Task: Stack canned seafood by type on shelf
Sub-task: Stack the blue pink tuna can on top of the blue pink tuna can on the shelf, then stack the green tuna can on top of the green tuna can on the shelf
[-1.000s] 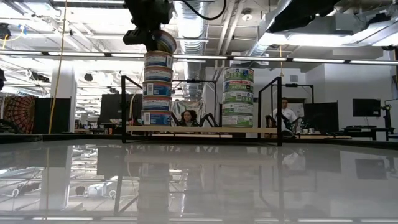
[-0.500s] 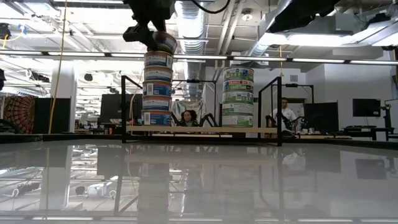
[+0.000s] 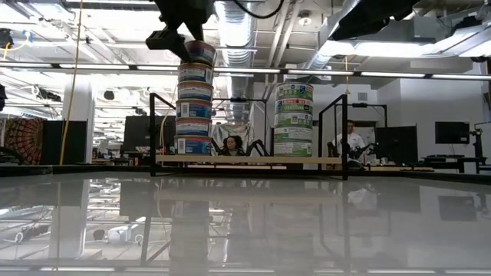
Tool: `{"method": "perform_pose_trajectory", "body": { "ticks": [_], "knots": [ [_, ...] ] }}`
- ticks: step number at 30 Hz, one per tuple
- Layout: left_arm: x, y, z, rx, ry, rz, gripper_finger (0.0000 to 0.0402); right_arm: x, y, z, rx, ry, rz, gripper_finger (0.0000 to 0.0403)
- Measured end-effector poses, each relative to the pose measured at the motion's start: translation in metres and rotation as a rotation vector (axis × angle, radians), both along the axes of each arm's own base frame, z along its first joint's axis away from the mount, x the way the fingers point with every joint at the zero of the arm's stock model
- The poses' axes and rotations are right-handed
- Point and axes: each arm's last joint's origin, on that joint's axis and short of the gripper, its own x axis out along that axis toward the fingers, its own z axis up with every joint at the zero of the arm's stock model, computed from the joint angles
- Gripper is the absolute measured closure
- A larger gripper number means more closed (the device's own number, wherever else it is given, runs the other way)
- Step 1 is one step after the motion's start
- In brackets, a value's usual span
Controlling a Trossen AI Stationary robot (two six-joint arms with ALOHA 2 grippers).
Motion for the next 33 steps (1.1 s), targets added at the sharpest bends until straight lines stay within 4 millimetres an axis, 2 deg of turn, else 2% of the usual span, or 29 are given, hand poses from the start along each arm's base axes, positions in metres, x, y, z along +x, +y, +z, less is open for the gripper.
{"method": "perform_pose_trajectory", "body": {
  "ticks": [13,24,28,33],
  "knots": [
    [-0.006,-0.008,0.002,-0.034,-0.035,0.003,0.0093,0.000,0.000,0.000,0.011,-0.005,-0.006,0.0111],
    [-0.010,-0.016,0.021,-0.095,-0.134,0.009,0.0093,0.000,0.000,0.000,0.012,0.000,-0.007,0.0111],
    [-0.007,-0.038,0.026,-0.211,-0.278,-0.048,0.0093,-0.003,0.001,-0.004,0.014,0.038,-0.005,0.0111],
    [-0.002,-0.077,0.018,-0.507,-0.440,-0.136,0.0093,-0.008,0.006,-0.009,0.099,0.076,-0.043,0.0111]
  ]
}}
